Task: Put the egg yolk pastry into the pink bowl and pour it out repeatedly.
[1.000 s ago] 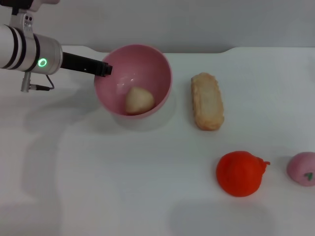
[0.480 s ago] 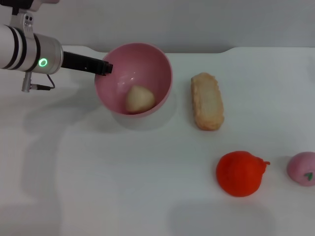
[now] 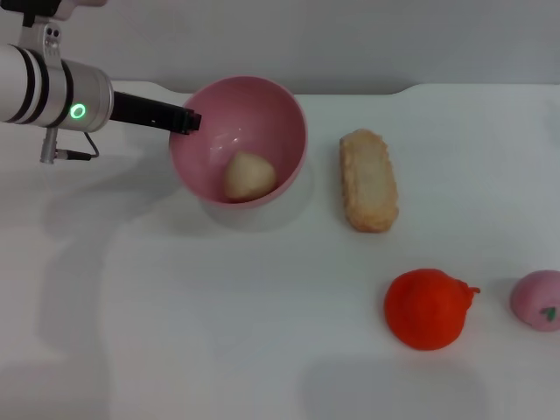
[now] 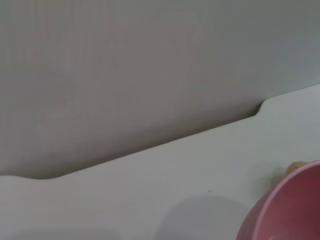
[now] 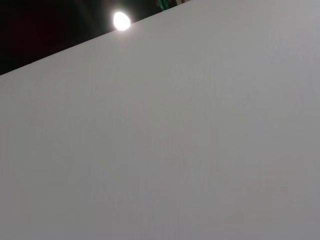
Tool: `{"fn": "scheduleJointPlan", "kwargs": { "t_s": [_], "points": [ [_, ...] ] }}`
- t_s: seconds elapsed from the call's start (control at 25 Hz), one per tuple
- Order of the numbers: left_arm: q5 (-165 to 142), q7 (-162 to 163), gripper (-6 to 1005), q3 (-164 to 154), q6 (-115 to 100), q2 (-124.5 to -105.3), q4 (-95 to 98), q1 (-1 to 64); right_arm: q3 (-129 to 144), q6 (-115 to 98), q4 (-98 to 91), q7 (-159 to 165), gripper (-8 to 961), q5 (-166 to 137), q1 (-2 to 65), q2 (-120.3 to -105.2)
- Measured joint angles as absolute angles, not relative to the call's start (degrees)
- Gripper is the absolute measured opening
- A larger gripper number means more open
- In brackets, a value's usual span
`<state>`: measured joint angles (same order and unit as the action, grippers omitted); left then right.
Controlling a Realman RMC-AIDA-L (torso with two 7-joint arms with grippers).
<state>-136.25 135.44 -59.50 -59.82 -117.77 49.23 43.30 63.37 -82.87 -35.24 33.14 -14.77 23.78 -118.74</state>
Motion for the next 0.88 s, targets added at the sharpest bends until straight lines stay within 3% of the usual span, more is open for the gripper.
{"fn": "scheduleJointPlan", "kwargs": {
  "t_s": [0.88],
  "points": [
    [-136.23,135.28,43,-59.5,-58.9,-117.68,49.14,43.42,63.36,-82.79,-34.34,33.14,590,-14.47,24.18,-118.65]
  ]
}}
